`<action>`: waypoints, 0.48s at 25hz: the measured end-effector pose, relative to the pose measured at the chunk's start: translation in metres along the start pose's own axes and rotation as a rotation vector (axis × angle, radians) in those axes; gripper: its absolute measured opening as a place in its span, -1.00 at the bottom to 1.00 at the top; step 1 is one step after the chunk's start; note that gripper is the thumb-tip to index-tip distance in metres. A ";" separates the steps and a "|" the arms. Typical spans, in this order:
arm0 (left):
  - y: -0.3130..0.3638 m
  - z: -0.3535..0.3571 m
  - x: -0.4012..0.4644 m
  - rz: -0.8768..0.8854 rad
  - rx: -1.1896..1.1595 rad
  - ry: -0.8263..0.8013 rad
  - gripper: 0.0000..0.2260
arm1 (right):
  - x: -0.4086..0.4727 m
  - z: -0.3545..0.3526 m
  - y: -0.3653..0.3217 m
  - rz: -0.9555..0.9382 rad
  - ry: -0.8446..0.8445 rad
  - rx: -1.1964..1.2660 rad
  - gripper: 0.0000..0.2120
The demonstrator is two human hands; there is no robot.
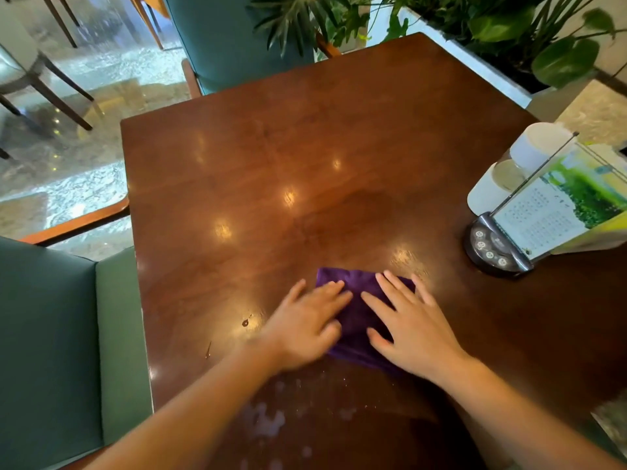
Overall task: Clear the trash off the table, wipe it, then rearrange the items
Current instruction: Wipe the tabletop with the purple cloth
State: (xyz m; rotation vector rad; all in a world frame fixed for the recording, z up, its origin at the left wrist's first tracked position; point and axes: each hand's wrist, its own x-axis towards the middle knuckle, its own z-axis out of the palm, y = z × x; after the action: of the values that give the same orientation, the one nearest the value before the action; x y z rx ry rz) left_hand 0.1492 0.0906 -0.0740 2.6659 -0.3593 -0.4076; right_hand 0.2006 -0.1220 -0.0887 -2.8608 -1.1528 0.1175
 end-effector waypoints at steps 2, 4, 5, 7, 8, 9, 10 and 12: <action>-0.037 -0.022 0.000 -0.048 -0.006 0.254 -0.50 | 0.022 0.000 0.001 -0.233 0.001 0.023 -0.43; -0.085 -0.038 -0.008 -0.217 0.133 0.379 -0.57 | 0.042 0.009 0.003 -0.418 -0.094 0.017 -0.42; -0.108 -0.038 -0.017 -0.304 0.195 0.341 -0.58 | 0.045 0.016 0.005 -0.438 -0.123 0.007 -0.42; -0.139 -0.028 -0.037 -0.405 0.262 0.220 -0.56 | 0.045 0.025 0.015 -0.393 -0.098 -0.009 -0.42; -0.146 -0.021 -0.046 -0.418 0.271 0.198 -0.57 | 0.042 0.026 0.022 -0.342 -0.077 -0.012 -0.41; -0.150 -0.016 -0.052 -0.419 0.272 0.204 -0.57 | 0.038 0.026 0.028 -0.268 -0.058 -0.010 -0.40; -0.151 -0.012 -0.054 -0.420 0.268 0.222 -0.58 | 0.032 0.024 0.033 -0.174 -0.044 -0.002 -0.39; -0.151 -0.011 -0.053 -0.436 0.265 0.241 -0.58 | 0.016 0.023 0.040 0.042 -0.021 0.012 -0.38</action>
State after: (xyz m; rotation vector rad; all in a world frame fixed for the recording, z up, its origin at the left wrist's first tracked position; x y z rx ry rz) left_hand 0.1319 0.2437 -0.1188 3.0065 0.2658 -0.1667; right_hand 0.2375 -0.1388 -0.1151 -2.8812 -1.0924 0.1562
